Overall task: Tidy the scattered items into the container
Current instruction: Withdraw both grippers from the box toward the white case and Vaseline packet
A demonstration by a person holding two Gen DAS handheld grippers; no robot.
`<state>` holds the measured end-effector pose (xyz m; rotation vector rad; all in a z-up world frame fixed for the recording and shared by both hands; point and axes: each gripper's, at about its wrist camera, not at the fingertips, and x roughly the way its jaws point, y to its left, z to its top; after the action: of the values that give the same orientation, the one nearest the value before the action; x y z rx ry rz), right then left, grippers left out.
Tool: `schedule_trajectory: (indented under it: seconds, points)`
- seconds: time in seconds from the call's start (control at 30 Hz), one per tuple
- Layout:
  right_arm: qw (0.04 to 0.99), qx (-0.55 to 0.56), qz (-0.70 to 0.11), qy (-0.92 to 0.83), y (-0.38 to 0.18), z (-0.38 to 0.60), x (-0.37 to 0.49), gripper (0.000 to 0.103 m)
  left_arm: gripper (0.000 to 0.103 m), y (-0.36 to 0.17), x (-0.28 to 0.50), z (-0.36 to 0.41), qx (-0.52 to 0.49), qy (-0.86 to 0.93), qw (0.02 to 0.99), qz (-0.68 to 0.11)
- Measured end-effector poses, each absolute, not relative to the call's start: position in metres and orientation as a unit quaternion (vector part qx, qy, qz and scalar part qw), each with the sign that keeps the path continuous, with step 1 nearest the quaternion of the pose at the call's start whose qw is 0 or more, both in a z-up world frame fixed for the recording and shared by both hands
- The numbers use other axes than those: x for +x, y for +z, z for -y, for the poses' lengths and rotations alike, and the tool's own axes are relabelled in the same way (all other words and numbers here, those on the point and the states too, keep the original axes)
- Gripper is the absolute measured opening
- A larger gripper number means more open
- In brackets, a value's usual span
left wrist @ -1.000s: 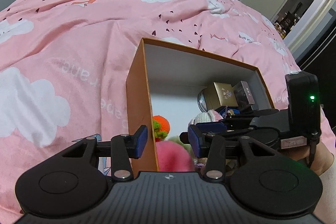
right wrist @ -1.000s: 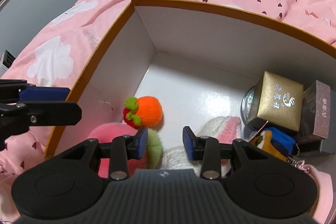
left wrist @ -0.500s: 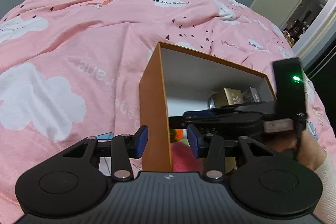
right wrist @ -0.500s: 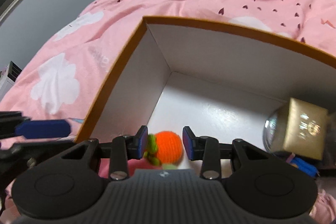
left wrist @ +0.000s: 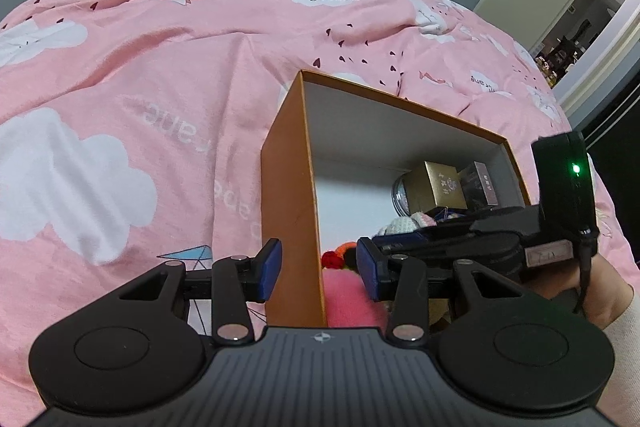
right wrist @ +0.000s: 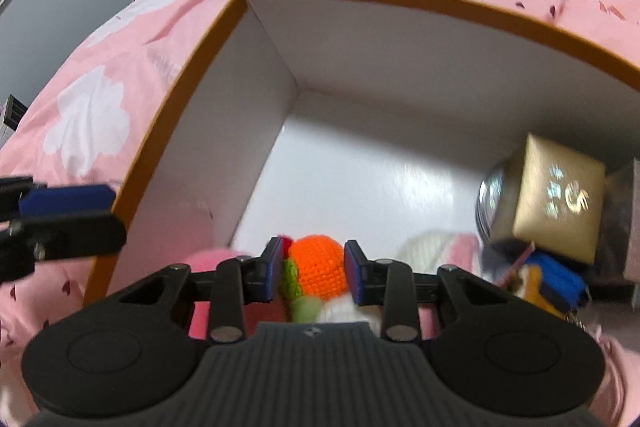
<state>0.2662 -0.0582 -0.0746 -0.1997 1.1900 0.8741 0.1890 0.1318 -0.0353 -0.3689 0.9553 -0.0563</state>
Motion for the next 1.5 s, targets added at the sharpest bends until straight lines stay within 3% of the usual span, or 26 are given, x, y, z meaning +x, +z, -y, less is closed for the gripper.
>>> schedule_trajectory:
  seconds: [0.2, 0.57, 0.77, 1.0, 1.17, 1.5]
  points:
    - [0.753, -0.09, -0.52, 0.394, -0.065, 0.066, 0.257, 0.035, 0.047, -0.028, 0.183, -0.121, -0.155, -0.031, 0.878, -0.452]
    - [0.791, -0.033, -0.434, 0.43, 0.002, 0.13, 0.195, 0.036, 0.047, -0.003, 0.149, -0.102, -0.119, -0.036, 0.893, -0.433]
    - [0.794, 0.008, -0.431, 0.428, 0.011, 0.168, 0.157, 0.036, 0.048, -0.008, 0.123, -0.108, -0.14, -0.019, 0.883, -0.447]
    - [0.795, 0.015, -0.48, 0.37, -0.025, 0.198, 0.134, 0.037, 0.055, -0.04, 0.112, -0.112, -0.174, -0.016, 0.851, -0.495]
    - [0.799, 0.004, -0.511, 0.319, -0.058, 0.213, 0.131, 0.052, 0.06, -0.07, 0.113, -0.114, -0.201, -0.006, 0.829, -0.522]
    - [0.759, 0.052, -0.58, 0.291, -0.11, 0.23, 0.144, 0.059, 0.063, -0.119, 0.121, -0.125, -0.288, 0.027, 0.778, -0.559]
